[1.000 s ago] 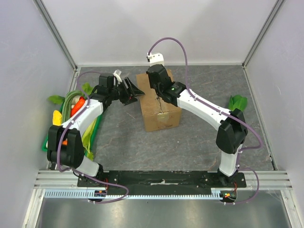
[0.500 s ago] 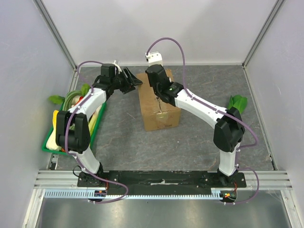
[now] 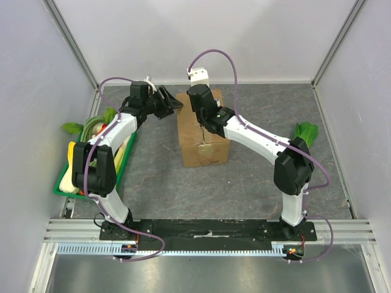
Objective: Unpack the express box
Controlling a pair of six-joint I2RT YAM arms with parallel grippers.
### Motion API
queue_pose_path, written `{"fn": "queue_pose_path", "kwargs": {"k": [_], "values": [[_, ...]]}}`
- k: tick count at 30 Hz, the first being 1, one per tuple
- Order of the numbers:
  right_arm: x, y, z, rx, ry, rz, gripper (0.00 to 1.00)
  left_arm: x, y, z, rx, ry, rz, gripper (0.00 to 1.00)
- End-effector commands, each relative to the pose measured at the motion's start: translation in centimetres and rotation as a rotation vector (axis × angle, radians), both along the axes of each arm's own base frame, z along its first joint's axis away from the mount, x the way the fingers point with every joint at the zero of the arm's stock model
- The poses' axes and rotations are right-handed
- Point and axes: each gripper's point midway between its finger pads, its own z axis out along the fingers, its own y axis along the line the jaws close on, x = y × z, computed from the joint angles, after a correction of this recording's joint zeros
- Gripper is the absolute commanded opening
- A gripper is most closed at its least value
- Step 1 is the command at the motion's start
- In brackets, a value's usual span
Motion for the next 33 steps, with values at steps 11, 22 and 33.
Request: {"fn": "queue_pose_path", "kwargs": {"k": [11, 22, 33], "values": [[0.1, -0.9, 2.3, 0.04, -0.068, -0.037, 0.0, 0.6, 0.8, -1.4, 0.029, 0.008, 0.04, 0.65], [-0.3, -1.2, 4.3, 0.089, -0.105, -0.03, 0.0, 0.5, 0.9, -1.8, 0.035, 0.017, 0.042, 0.64], [0.1, -1.2, 4.1, 0.124, -0.098, -0.021, 0.0, 0.5, 0.8, -1.9, 0.032, 0.019, 0.039, 0.64]]}}
